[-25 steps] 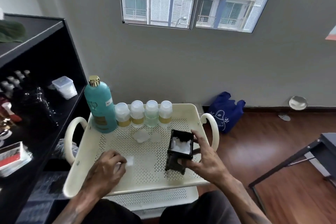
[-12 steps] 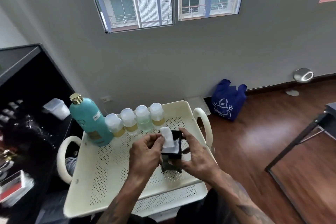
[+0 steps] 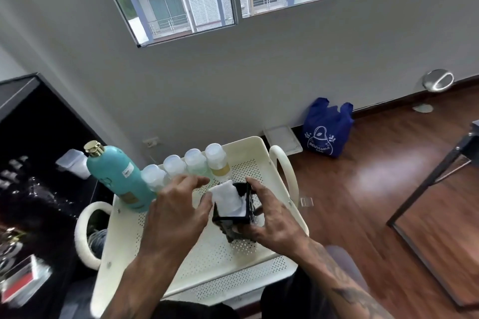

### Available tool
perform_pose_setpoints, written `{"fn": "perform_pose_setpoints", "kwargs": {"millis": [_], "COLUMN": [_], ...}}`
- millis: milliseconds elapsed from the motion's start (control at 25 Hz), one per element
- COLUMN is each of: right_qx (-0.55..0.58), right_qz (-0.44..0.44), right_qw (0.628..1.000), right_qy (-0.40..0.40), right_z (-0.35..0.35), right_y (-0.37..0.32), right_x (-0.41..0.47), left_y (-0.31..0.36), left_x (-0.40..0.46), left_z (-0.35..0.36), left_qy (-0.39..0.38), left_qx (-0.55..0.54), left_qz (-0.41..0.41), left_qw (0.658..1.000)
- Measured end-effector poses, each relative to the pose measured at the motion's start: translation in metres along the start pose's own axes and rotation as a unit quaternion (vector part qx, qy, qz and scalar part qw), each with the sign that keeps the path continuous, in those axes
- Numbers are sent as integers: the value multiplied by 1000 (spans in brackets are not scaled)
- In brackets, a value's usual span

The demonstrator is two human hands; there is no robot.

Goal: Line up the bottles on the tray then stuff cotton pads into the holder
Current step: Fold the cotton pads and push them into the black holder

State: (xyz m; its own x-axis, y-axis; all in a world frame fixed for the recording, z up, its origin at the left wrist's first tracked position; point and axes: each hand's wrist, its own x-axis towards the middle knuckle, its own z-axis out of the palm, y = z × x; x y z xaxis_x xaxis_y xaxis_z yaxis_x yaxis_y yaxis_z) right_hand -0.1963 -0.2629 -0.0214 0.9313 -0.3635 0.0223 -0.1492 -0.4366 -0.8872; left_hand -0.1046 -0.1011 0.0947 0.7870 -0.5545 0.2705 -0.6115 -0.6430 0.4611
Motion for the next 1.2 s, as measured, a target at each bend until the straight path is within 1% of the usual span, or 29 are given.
{"fn": "perform_pose_setpoints", "kwargs": {"millis": [40, 80, 120, 240, 320, 400, 480, 520, 600, 640, 720, 760, 800, 840, 880, 920, 960, 1040, 1120, 1160, 1200], "right_qx": [-3, -8, -9, -5, -5, -4, -4, -4, -10, -18, -47, -64, -77, -86, -92, -99, -108, -135, -169, -187, -199], "right_qz": [-1, 0, 2, -1, -6, -8, -13, -15, -17, -13, -3, -2, 0, 6, 14, 24, 31, 42, 68, 68, 46], "right_qw": [1000, 1000, 1000, 1000, 1000, 1000, 1000, 1000, 1000, 1000, 999, 998, 997, 996, 995, 994, 993, 990, 983, 978, 971], "right_qy": [3, 5, 6, 5, 7, 11, 12, 11, 8, 5, -1, 1, 9, 21, 32, 37, 37, 22, 20, 57, 123], "right_z": [1, 1, 2, 1, 0, 0, 0, 0, 0, -1, -6, -11, -16, -23, -29, -35, -39, -43, -41, -38, -34], "right_y": [0, 0, 0, -1, -1, -2, 0, 0, 0, 1, -1, -3, -3, -4, -5, -7, -10, -19, -29, -33, -37], "right_x": [0, 1, 1, -1, -1, 0, 1, 1, 0, -1, -3, -2, -1, 0, 1, 3, 3, 1, -11, -21, -32], "left_y": [5, 11, 16, 22, 20, 15, 18, 22, 27, 26, 12, 0, -13, -29, -46, -64, -80, -102, -114, -121, -128], "left_x": [-2, -3, -5, -6, 0, 7, 12, 13, 15, 15, 11, 6, 1, -3, -5, -5, -3, 6, 19, 25, 29], "left_z": [-1, 2, 8, 29, 33, 33, 34, 35, 36, 35, 26, 15, 2, -8, -12, -11, -3, 22, 48, 61, 73], "left_qy": [8, -15, -53, -189, -245, -299, -376, -398, -400, -401, -393, -376, -331, -268, -205, -154, -126, -118, -130, -142, -151], "left_qx": [24, 40, 55, 96, 86, 101, 129, 154, 191, 184, 103, 33, -40, -79, -87, -77, -58, -7, 35, 47, 53], "left_qz": [62, 99, 105, 16, -38, -52, -46, -32, -3, 10, 32, 19, -6, -24, -39, -57, -77, -92, -75, -60, -47], "left_qw": [998, 994, 991, 977, 965, 948, 916, 904, 896, 897, 913, 926, 943, 960, 974, 983, 987, 989, 988, 987, 986]}}
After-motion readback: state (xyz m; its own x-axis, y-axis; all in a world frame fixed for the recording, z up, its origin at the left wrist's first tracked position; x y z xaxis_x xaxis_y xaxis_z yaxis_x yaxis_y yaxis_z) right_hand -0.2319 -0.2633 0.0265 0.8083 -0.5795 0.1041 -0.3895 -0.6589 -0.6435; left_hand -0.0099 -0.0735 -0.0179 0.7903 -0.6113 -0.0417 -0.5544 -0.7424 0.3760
